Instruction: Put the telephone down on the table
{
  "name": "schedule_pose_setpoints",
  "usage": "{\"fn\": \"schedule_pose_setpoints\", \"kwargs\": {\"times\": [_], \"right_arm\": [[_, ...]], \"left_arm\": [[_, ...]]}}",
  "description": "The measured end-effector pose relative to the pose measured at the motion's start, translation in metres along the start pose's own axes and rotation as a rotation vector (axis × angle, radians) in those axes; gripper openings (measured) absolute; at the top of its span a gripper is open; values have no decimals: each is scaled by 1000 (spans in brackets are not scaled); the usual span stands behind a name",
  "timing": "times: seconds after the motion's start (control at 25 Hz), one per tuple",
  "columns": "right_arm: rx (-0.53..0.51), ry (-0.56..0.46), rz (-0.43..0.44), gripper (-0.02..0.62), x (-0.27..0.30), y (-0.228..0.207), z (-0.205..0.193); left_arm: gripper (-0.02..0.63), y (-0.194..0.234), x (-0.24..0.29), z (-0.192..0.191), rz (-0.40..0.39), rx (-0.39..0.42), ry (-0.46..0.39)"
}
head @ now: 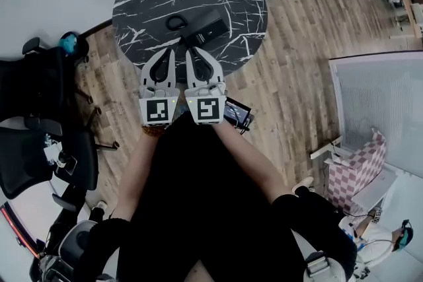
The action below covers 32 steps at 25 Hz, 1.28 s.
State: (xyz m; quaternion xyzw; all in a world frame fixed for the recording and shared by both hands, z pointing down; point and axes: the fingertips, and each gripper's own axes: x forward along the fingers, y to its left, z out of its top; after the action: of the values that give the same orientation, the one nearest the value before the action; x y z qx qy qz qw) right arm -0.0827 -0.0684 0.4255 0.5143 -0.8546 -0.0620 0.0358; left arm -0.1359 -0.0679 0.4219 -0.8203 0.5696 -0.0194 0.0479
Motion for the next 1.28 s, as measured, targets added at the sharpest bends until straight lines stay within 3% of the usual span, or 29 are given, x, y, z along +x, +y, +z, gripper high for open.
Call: {"fn": "schedule_pose_setpoints", "kwargs": {"times": [1.28], "right_arm": [[25,37,31,40,-4,12,-13]], "left_arm": [[14,1,-13,-25,7,-5,58]]}}
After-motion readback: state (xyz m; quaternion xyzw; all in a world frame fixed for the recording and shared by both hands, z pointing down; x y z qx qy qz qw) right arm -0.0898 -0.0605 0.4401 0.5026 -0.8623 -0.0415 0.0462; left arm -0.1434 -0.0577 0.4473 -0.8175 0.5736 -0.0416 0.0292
